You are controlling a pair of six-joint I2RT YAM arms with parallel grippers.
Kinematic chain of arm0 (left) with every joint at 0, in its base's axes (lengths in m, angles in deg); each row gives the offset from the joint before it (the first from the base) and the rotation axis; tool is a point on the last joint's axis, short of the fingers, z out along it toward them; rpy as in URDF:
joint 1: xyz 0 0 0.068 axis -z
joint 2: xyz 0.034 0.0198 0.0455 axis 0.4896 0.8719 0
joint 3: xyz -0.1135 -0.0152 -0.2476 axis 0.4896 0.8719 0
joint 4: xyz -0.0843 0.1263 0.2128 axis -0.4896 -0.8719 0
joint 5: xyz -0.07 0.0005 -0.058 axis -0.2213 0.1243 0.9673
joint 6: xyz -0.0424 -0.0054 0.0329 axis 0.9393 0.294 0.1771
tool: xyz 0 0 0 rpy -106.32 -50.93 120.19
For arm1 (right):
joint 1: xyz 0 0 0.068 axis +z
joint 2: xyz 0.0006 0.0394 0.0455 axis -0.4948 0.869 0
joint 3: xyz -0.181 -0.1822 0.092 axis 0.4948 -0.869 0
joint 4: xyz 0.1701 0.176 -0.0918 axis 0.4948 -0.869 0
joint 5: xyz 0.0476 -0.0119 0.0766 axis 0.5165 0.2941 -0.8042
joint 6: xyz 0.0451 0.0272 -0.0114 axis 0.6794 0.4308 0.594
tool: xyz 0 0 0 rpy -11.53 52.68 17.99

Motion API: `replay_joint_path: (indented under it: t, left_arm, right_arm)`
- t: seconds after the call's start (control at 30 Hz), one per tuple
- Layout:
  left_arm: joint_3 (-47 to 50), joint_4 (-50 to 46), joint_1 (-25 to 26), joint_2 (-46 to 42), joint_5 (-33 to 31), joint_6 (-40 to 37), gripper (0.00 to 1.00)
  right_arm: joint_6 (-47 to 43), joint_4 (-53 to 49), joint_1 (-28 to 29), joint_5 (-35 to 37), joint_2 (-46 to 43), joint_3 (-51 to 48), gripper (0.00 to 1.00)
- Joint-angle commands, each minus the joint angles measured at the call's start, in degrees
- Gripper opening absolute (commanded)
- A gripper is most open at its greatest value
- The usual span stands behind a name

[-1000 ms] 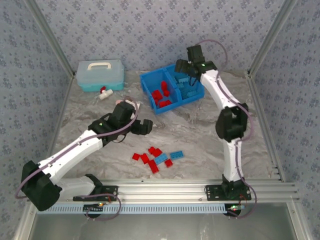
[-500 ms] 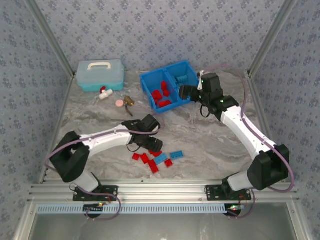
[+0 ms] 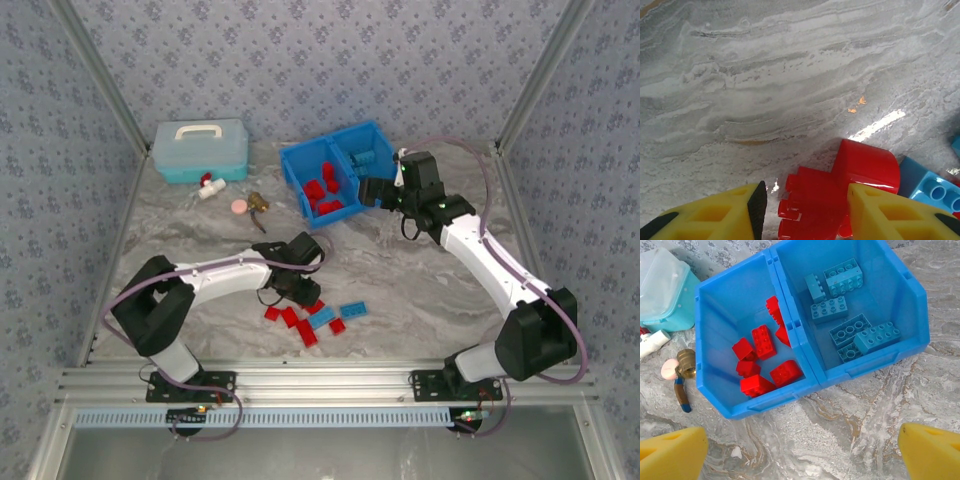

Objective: Sort the legos into containers by color

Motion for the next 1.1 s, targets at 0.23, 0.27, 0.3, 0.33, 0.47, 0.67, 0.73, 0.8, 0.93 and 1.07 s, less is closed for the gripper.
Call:
replay_joint_path:
  t: [0.23, 0.27, 0.3, 0.33, 0.47, 0.67, 0.73, 0.8, 0.93, 1.07]
  left_arm:
    - [3.49, 0.18, 0.32, -0.67, -0.14, 1.6, 0.28]
    - [3.67, 0.25, 0.33, -1.08, -0.5, 1.72, 0.26]
    - [3.63, 0.38, 0.35, -1.52, -0.93, 1.9, 0.25]
    - [3.63, 0.34, 0.32, -1.95, -1.22, 2.06, 0.24]
    - [2.87, -0.15, 0.38, -5.04, -3.07, 2.52, 0.23]
    - [-5.51, -4.27, -0.14, -9.41, -8.97, 2.16, 0.23]
    - [-9.41, -4.06, -0.69, -9.57, -9.83, 1.78, 0.23]
    - [-13.92, -2.26, -2.03, -8.68, -10.31, 0.85, 0.23]
    - [-24.99, 1.14, -6.2, -1.91, -11.29, -1.52, 0.23]
    - [-36.8, 5.86, -10.28, 8.76, -12.76, -5.09, 0.22]
  right_arm:
    - [0.53, -0.62, 0.09, 0.17, 0.09, 1.66, 1.0]
    - [0.54, -0.77, 0.16, 0.2, 0.08, 1.83, 1.0]
    - [0.58, -0.8, 0.17, 0.28, 0.05, 1.97, 1.0]
    - [0.71, -1.04, 0.16, 0.43, 0.06, 2.14, 1.0]
    - [1.03, -1.69, 0.37, 0.4, -0.21, 2.76, 1.0]
    - [1.19, -2.2, 0.77, 0.62, -1.49, 2.94, 1.0]
    - [1.19, -2.38, 0.85, 0.48, -1.89, 3.11, 1.0]
    - [1.33, -2.77, 0.94, 0.45, -2.4, 3.36, 1.0]
    - [2.32, -2.78, 1.35, 1.46, -3.72, 3.14, 1.0]
    - [2.79, -4.14, 1.8, 3.29, -5.6, 2.28, 1.0]
